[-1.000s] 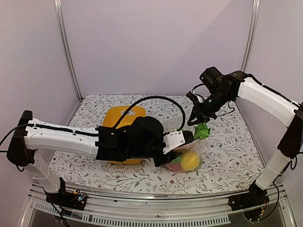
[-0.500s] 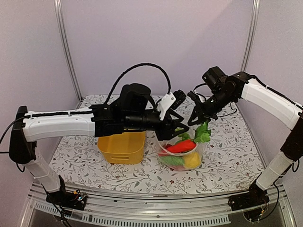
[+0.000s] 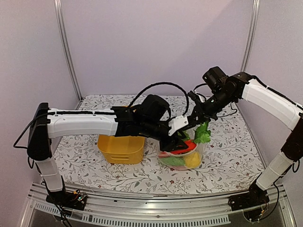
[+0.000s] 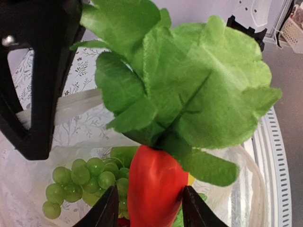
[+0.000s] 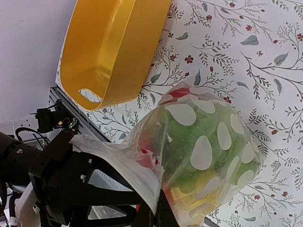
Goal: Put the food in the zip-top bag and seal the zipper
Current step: Pass from the left arm to the right
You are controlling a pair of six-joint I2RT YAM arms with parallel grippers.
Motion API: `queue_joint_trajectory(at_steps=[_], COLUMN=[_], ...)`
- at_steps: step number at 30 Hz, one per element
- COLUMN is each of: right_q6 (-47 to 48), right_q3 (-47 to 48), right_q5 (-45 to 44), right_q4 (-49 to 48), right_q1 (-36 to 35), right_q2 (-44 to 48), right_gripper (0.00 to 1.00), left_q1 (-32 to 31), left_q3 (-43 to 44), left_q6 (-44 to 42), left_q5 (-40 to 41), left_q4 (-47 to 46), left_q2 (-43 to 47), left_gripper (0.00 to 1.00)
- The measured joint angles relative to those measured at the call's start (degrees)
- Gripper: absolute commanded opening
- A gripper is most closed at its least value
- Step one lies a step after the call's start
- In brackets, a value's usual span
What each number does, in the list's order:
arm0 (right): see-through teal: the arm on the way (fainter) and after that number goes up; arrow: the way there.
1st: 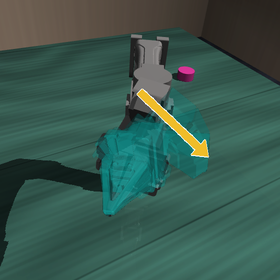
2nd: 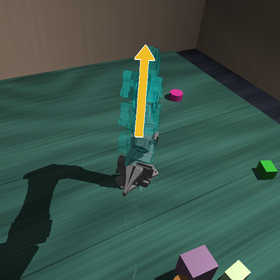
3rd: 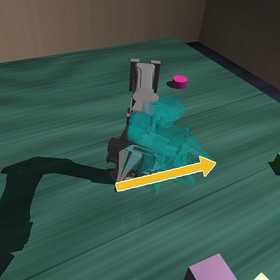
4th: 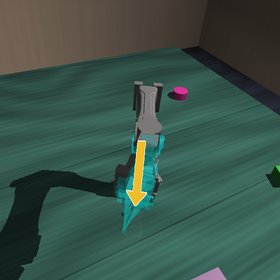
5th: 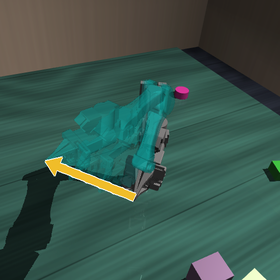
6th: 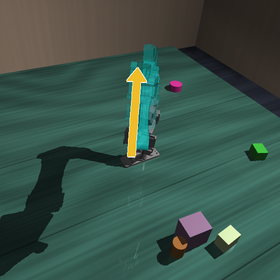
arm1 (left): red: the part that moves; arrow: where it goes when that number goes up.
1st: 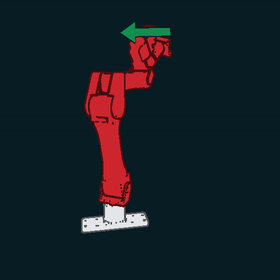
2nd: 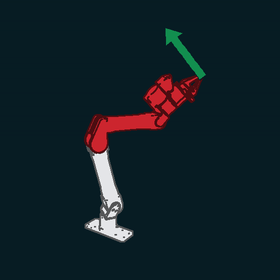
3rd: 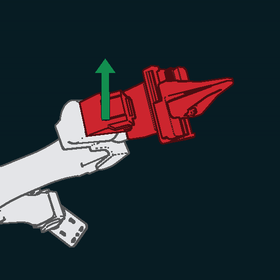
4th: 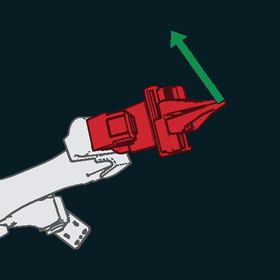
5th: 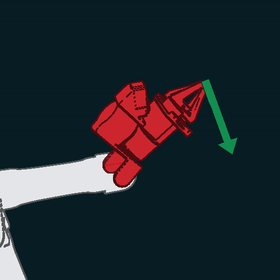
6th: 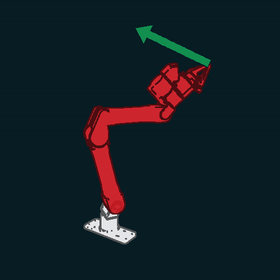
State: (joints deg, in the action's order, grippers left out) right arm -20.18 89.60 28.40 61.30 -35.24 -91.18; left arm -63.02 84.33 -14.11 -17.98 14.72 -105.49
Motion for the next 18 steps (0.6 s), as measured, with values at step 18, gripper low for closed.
queue_joint_trajectory(at_steps=[18], right_q6=[0.1], right_q3=[1.3], right_q5=[0.0], right_q4=[0.1], right_q1=[0.0], right_q2=[-0.9], right_gripper=[0.0], left_q1=[-1.4], left_q3=[11.3], left_q6=[-2.7], left_q5=[1.8], left_q4=[3.6], left_q2=[-7.7], left_gripper=[0.5])
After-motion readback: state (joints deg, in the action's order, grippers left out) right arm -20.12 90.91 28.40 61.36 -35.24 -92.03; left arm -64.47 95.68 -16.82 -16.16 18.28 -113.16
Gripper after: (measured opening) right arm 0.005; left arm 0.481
